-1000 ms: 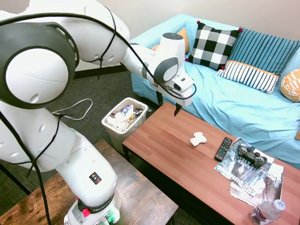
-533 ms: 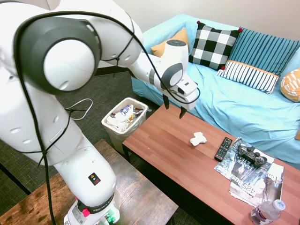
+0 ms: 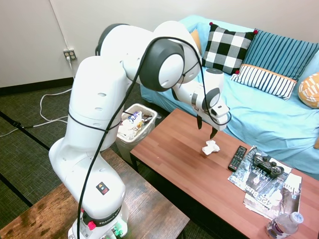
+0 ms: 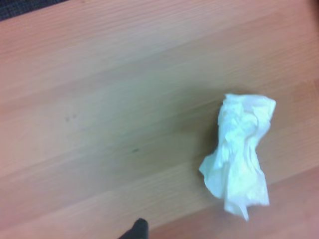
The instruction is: Throw the tissue in the trash bin
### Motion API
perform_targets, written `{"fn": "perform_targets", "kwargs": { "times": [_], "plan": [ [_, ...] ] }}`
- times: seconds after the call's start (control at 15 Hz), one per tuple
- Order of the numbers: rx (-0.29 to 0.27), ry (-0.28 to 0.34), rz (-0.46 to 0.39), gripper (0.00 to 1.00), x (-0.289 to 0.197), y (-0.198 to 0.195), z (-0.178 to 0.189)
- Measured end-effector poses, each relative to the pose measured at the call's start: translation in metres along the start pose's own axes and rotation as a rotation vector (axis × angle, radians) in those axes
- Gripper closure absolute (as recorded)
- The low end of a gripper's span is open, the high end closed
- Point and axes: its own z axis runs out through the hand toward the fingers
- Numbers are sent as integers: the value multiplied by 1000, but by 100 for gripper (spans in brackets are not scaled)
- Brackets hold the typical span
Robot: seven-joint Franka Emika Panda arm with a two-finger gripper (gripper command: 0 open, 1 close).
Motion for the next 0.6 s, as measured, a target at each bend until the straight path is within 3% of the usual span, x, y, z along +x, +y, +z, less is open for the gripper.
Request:
{"fn": "perform_targets", "kwargs": {
  "times": [0.47,0.53,0.6],
  "plan": [
    [-79,-12,75,0,24,-8,73],
    [-84,-14,83,100,26,-8,78],
    [-87,-15,88,100,28,-7,82]
  ]
}}
